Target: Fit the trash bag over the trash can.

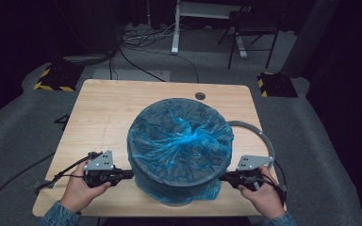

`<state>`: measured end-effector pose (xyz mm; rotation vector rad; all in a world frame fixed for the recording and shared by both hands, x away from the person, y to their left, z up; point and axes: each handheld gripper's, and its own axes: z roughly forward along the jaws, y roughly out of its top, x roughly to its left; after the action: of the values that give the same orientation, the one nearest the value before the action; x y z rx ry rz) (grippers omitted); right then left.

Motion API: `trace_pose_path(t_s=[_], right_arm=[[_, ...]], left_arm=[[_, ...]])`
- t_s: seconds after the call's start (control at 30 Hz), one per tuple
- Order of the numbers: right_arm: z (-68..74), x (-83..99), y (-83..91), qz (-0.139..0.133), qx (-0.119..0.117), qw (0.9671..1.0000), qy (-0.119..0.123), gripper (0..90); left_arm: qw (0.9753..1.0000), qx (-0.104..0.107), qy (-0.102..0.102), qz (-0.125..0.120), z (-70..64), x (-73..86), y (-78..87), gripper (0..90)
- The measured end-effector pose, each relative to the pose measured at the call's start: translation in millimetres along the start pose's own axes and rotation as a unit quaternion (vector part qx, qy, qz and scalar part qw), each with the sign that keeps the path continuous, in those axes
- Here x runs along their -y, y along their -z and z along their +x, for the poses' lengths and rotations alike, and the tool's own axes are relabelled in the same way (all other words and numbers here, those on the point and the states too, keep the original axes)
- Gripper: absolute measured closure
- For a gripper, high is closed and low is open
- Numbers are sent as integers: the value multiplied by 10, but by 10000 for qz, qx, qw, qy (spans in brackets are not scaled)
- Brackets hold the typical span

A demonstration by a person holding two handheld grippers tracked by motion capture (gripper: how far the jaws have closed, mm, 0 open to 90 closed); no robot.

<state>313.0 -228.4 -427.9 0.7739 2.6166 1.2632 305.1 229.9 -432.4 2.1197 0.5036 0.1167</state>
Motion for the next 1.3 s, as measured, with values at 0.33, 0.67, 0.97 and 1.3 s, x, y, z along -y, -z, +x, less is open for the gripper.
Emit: trace_pose_path(t_s=[0.33,0.67,0.97,1.3], right_arm=[[-58,103,44,-165,159,9997,-93,374],[-36,-134,689,-929,524,9943,-85,230],[23,-519,994,-1225,487,9913,51,176],[72,-899,1085,-1214,544,9909,217,189]], left_arm=[[9970,-580,223,-466,111,69,142,716],[9874,-1427,510,-456,267,246,313,434],[9828,-1681,765,-83,462,479,161,425],[9795,-1763,974,35,573,655,114,413]])
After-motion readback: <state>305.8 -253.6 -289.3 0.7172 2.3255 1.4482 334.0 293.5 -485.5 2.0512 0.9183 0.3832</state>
